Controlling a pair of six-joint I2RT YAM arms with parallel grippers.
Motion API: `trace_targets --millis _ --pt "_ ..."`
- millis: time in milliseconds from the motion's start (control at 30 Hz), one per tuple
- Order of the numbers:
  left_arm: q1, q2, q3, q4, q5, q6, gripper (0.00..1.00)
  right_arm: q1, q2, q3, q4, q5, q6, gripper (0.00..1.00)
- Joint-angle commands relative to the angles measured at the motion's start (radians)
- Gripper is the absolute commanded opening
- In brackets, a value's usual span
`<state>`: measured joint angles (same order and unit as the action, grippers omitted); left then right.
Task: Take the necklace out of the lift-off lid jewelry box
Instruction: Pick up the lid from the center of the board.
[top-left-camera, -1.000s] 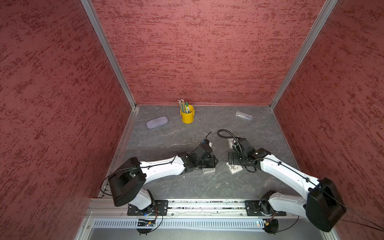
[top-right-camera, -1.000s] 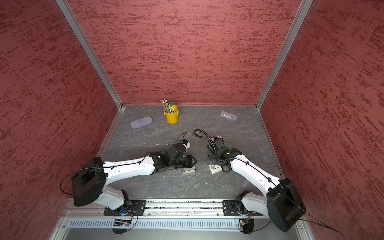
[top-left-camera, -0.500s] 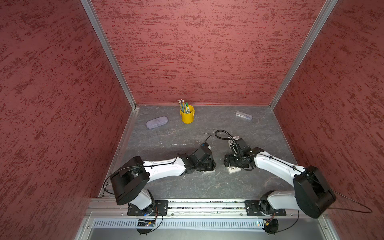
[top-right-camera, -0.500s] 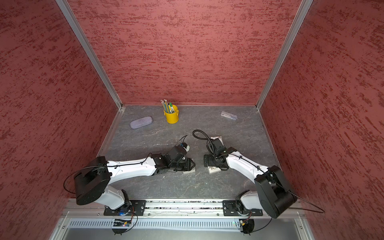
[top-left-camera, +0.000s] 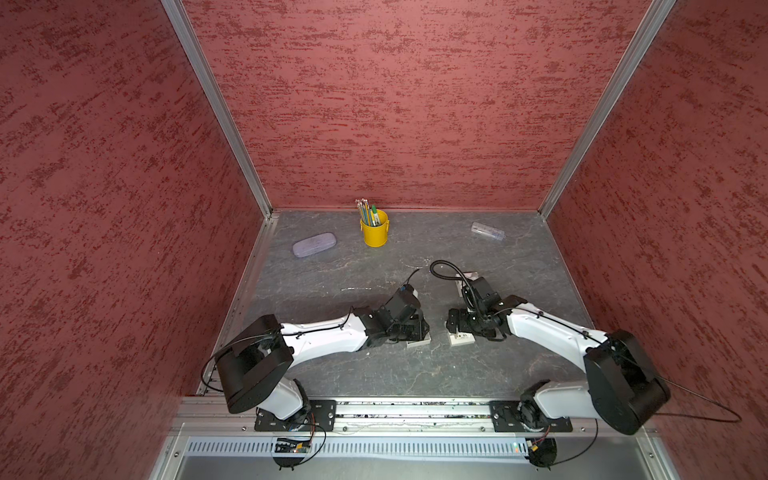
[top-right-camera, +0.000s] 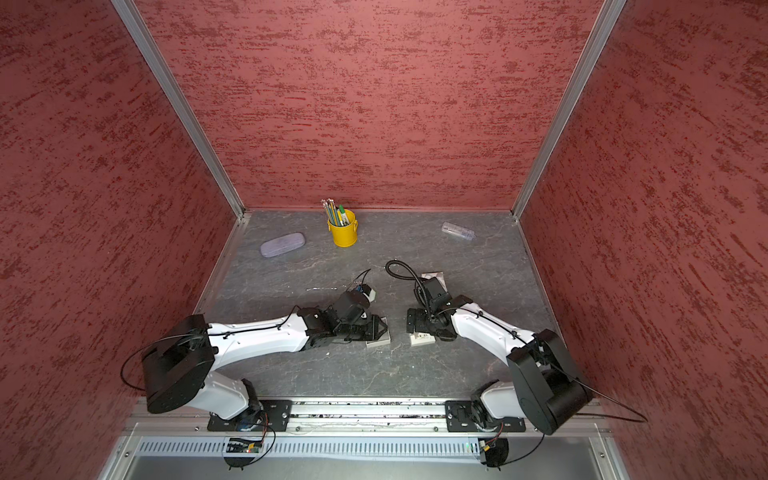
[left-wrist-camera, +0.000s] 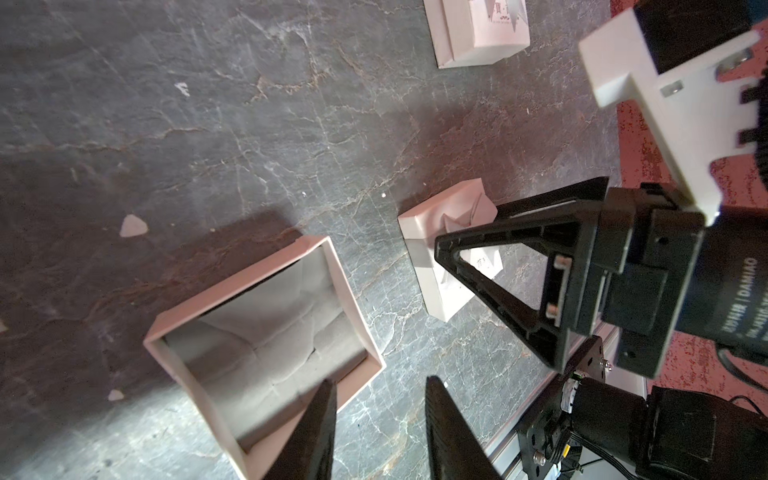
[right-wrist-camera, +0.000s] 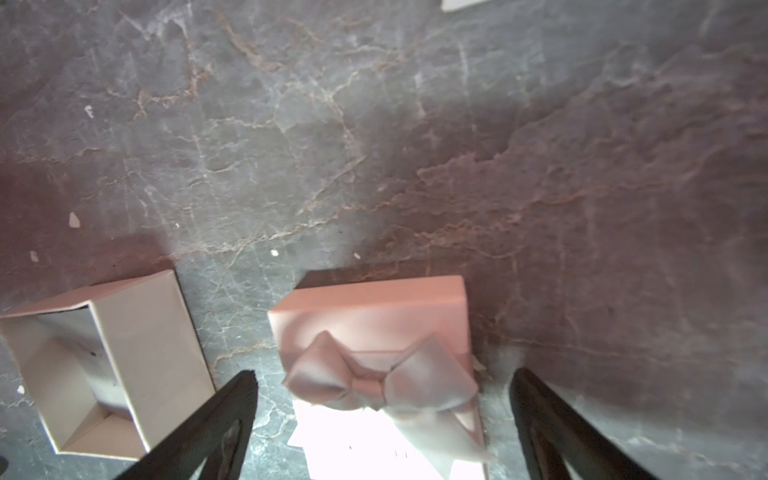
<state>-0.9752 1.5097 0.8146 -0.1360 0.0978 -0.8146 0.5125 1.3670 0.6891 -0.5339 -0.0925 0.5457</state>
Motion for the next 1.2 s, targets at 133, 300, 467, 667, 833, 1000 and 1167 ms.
trace_targets --millis 133,300,467,667,833,1000,1167 --pt "0.004 -0.009 -0.021 0.001 -0.009 0.000 0.37 0.037 0.048 0.033 -0.014 0.052 -0.017 0.95" --pt "0.007 -0.013 -0.027 -0.001 -0.011 -0.002 0.37 0.065 0.081 0.048 -0.014 0.068 -0.021 0.92" --pt "0.012 -0.022 -0.035 -0.005 -0.011 -0.003 0.37 0.070 0.113 0.059 -0.024 0.077 -0.027 0.81" --pt "0.032 -0.056 -0.059 -0.018 -0.019 -0.005 0.37 0.073 0.091 0.088 -0.059 0.082 -0.031 0.75" --pt "0.061 -0.124 -0.099 -0.037 -0.029 -0.011 0.37 0.075 0.041 0.109 -0.083 0.072 -0.029 0.74" --pt "0.140 -0.220 -0.218 0.030 0.015 -0.062 0.37 0.095 0.001 0.134 -0.071 0.052 -0.013 0.72" --pt "0.236 -0.275 -0.343 0.152 0.125 -0.120 0.36 0.140 -0.036 0.135 0.007 0.027 0.036 0.68"
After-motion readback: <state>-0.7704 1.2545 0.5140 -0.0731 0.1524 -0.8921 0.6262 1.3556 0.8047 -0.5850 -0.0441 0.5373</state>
